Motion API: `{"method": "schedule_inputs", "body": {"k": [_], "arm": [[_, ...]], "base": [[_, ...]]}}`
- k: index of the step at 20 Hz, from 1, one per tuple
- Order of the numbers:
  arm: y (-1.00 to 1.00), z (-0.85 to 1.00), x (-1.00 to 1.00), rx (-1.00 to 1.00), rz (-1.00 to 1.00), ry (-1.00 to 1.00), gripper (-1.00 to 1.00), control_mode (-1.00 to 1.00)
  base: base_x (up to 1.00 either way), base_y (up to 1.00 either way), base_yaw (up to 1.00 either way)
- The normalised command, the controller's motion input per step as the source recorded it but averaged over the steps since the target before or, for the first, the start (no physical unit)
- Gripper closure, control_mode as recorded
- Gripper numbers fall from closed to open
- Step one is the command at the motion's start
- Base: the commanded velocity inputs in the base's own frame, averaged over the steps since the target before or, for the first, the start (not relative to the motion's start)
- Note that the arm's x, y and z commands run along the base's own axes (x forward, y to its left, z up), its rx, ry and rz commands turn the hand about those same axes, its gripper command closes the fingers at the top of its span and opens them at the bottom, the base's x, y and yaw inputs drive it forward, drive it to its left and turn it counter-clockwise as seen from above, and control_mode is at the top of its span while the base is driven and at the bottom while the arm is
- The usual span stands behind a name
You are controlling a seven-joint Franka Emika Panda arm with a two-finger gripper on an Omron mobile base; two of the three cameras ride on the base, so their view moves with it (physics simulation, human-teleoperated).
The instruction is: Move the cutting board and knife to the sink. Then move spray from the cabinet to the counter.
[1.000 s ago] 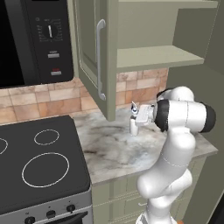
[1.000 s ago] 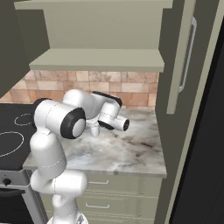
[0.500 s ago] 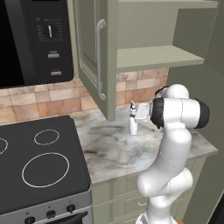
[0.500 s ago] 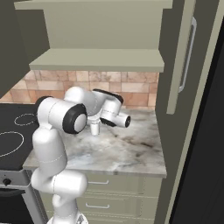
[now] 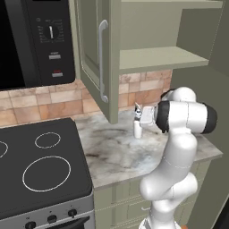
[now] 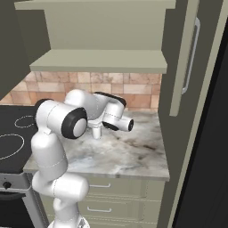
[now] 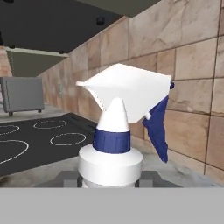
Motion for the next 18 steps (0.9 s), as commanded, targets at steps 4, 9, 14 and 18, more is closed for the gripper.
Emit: {"method": "schedule_inputs", "body": {"k": [4, 9, 14, 18], "arm": [[0.0, 0.0, -0.04, 0.0, 0.0, 0.0, -1.0, -1.0], [0.0, 0.0, -0.03, 0.0, 0.0, 0.0, -1.0, -1.0], [-0.08, 0.0, -0.13, 0.0, 0.0, 0.0, -1.0, -1.0], [-0.16, 0.04, -0.2, 0.0, 0.0, 0.0, -1.0, -1.0]], "base": [[0.0, 0.0, 0.0], [0.0, 0.0, 0.0], [0.0, 0.0, 0.0], [0.0, 0.0, 0.0]]}}
